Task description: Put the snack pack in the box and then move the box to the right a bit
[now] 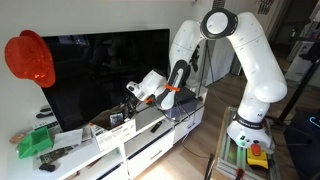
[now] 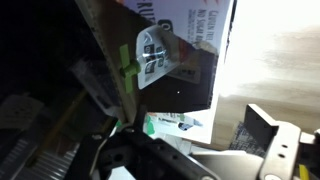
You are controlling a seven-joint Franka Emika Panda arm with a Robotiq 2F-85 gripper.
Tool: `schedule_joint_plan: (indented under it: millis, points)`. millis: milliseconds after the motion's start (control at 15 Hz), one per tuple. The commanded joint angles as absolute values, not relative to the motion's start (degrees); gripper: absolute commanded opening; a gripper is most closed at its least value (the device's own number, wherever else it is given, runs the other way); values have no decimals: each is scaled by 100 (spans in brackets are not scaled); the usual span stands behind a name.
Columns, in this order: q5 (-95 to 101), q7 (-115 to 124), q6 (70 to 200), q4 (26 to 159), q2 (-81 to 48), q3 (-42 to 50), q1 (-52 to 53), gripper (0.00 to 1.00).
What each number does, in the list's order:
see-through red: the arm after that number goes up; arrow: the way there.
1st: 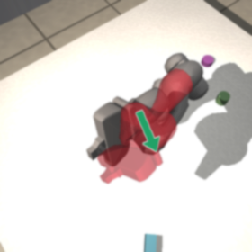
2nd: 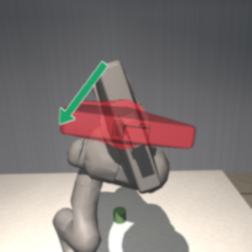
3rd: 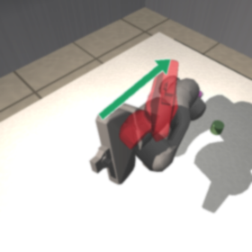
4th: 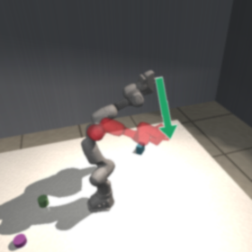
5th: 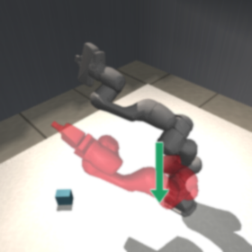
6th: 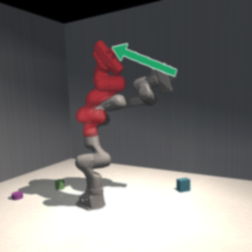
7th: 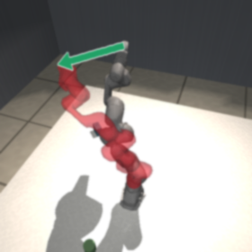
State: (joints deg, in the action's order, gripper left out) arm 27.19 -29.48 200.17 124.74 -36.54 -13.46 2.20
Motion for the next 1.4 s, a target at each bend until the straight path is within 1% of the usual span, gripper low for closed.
schedule_joint_plan:
  millis: [0, 67, 133, 200, 667, 733, 800, 867, 933, 1200, 1333]
  points:
    - [3065, -2335, 19304, 13007, -3235, -2457, -821, 100]
    - [3037, -2238, 19224, 13127, -3177, -2784, -1116, 100]
    - [2832, -2567, 19502, 12728, -3515, -2220, -528, 100]
    - [2839, -2555, 19470, 12785, -3481, -2389, -686, 100]
    - [2837, -2555, 19476, 12757, -3526, -2300, -622, 100]
    - [2629, -2255, 19629, 12735, -3355, -1788, -122, 100]
    - [1998, -2297, 19822, 12785, -3159, -1299, 419, 100]
    - [1651, -2199, 19838, 12784, -3120, -1095, 640, 100]
    - [1151, -2237, 19844, 12826, -3026, -682, 1095, 100]
    - [-540, -2121, 19366, 12873, -2894, 459, 2556, 100]
    - [-1090, -1924, 18979, 12764, -2994, 803, 3036, 100]
